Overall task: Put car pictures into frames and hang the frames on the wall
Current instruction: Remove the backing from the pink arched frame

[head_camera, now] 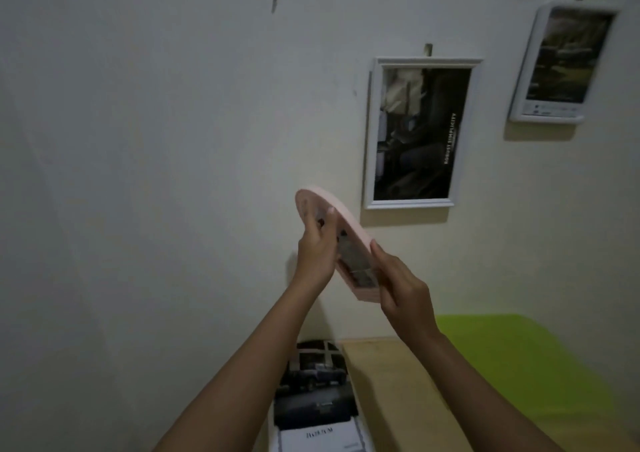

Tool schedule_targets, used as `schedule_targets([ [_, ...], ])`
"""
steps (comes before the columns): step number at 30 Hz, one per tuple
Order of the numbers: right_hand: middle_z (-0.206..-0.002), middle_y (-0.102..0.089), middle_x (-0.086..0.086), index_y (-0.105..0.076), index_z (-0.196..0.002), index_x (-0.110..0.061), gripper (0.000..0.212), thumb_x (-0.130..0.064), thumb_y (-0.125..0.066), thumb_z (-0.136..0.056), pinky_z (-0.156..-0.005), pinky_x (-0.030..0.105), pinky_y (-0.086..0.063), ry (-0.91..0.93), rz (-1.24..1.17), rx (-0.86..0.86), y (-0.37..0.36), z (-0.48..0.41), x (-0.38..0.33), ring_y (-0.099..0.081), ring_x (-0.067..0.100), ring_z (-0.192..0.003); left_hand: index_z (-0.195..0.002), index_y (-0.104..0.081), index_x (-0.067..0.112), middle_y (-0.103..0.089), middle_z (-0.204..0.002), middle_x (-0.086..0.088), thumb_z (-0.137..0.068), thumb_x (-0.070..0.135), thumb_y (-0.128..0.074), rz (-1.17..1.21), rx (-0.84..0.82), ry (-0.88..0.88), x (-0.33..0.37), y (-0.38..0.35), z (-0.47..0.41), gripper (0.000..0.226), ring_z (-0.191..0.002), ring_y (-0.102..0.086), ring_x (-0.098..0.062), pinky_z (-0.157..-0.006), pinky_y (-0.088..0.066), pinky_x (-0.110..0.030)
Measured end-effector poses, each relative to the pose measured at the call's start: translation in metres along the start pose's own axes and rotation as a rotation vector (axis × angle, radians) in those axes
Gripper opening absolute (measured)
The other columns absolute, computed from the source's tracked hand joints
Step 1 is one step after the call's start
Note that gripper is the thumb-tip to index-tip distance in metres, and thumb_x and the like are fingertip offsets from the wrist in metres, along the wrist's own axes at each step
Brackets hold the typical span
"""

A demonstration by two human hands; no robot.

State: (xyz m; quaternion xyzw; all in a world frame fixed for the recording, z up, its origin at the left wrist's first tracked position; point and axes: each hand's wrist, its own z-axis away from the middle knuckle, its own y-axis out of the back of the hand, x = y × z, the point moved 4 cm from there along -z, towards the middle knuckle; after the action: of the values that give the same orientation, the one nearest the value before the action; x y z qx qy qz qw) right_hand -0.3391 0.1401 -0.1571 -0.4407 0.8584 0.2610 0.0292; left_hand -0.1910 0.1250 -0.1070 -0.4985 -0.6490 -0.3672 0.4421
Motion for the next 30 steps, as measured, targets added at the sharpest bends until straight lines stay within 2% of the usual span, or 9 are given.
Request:
schedule_targets([
  [3, -0.111, -0.067, 0.002, -0.042, -0.136, -0.017, 0.056, -0.005, -0.043, -0.081, -0.044, 0.025, -0.048, 0.126, 0.182, -0.092, 0.026, 0.013, 0.012, -0.064, 0.014, -0.072, -0.147, 0.008, 0.027, -0.050, -0.113, 0.002, -0.093, 0.042, -0.046, -0.043, 0.045, 0.071, -0.001, -0.030, 0.010, 0.078, -0.101, -0.059, -0.023, -0.087, -0.054, -0.046],
  [7, -0.112, -0.069, -0.002, -0.051, -0.131, -0.017, 0.049, -0.007, -0.041, -0.084, -0.042, 0.022, -0.041, 0.199, 0.282, -0.173, 0.058, 0.034, 0.031, -0.065, 0.015, -0.065, -0.142, -0.011, 0.009, -0.056, -0.118, -0.018, -0.094, 0.027, -0.048, 0.029, 0.096, 0.193, -0.019, -0.063, 0.030, 0.063, -0.098, -0.062, -0.029, -0.079, -0.057, -0.045],
  [9, -0.111, -0.069, -0.003, -0.056, -0.127, -0.017, 0.044, -0.011, -0.040, -0.086, -0.041, 0.021, -0.041, 0.200, 0.273, -0.197, 0.070, 0.046, 0.039, -0.066, 0.015, -0.067, -0.140, -0.014, 0.008, -0.054, -0.110, -0.015, -0.096, 0.021, -0.045, 0.086, 0.088, 0.220, -0.024, -0.077, 0.043, 0.056, -0.095, -0.060, -0.026, -0.072, -0.059, -0.040],
  [12, -0.115, -0.068, -0.006, -0.055, -0.128, -0.021, 0.042, -0.015, -0.046, -0.087, -0.046, 0.021, -0.045, 0.171, 0.208, -0.238, 0.079, 0.067, 0.051, -0.068, 0.012, -0.079, -0.144, -0.002, 0.011, -0.049, -0.102, -0.009, -0.097, 0.018, -0.041, 0.138, 0.072, 0.218, -0.036, -0.091, 0.062, 0.062, -0.095, -0.058, -0.024, -0.065, -0.059, -0.032],
  [17, -0.124, -0.062, -0.008, -0.050, -0.132, -0.028, 0.044, -0.018, -0.048, -0.089, -0.056, 0.022, -0.049, 0.108, 0.091, -0.321, 0.082, 0.108, 0.060, -0.066, 0.010, -0.094, -0.145, 0.015, 0.032, -0.043, -0.134, -0.008, -0.100, 0.023, -0.035, 0.122, 0.086, 0.226, -0.057, -0.102, 0.099, 0.068, -0.106, -0.056, -0.023, -0.069, -0.057, -0.027],
  [21, -0.127, -0.061, -0.007, -0.051, -0.132, -0.027, 0.042, -0.021, -0.047, -0.091, -0.066, 0.022, -0.053, 0.085, -0.001, -0.381, 0.080, 0.135, 0.056, -0.063, 0.009, -0.104, -0.145, 0.009, 0.035, -0.038, -0.142, -0.007, -0.100, 0.021, -0.035, 0.128, 0.146, 0.241, -0.074, -0.098, 0.124, 0.065, -0.107, -0.056, -0.022, -0.067, -0.056, -0.026],
  [23, -0.128, -0.059, -0.009, -0.051, -0.132, -0.026, 0.040, -0.024, -0.047, -0.092, -0.068, 0.025, -0.055, 0.073, -0.111, -0.417, 0.079, 0.146, 0.051, -0.061, 0.007, -0.107, -0.146, 0.003, 0.034, -0.044, -0.132, -0.002, -0.100, 0.020, -0.036, 0.104, 0.177, 0.257, -0.082, -0.091, 0.137, 0.062, -0.098, -0.059, -0.018, -0.061, -0.056, -0.021],
  [27, -0.125, -0.060, -0.012, -0.054, -0.128, -0.030, 0.037, -0.034, -0.047, -0.092, -0.084, 0.032, -0.055, -0.238, -0.363, -0.400, 0.068, 0.149, 0.069, -0.061, 0.009, -0.108, -0.146, -0.011, 0.034, -0.058, -0.096, 0.000, -0.099, 0.017, -0.038, 0.083, 0.241, 0.330, -0.104, -0.066, 0.162, 0.058, -0.075, -0.061, -0.018, -0.056, -0.057, -0.024],
  [30, -0.135, -0.052, 0.000, -0.047, -0.133, -0.023, 0.040, -0.026, -0.049, -0.094, -0.101, 0.037, -0.043, -0.498, -0.360, -0.453, 0.036, 0.153, 0.102, -0.050, 0.017, -0.122, -0.145, -0.020, 0.036, -0.057, -0.111, -0.007, -0.098, 0.019, -0.040, 0.052, 0.257, 0.379, -0.120, -0.047, 0.179, 0.054, -0.085, -0.062, -0.027, -0.062, -0.059, -0.033],
])
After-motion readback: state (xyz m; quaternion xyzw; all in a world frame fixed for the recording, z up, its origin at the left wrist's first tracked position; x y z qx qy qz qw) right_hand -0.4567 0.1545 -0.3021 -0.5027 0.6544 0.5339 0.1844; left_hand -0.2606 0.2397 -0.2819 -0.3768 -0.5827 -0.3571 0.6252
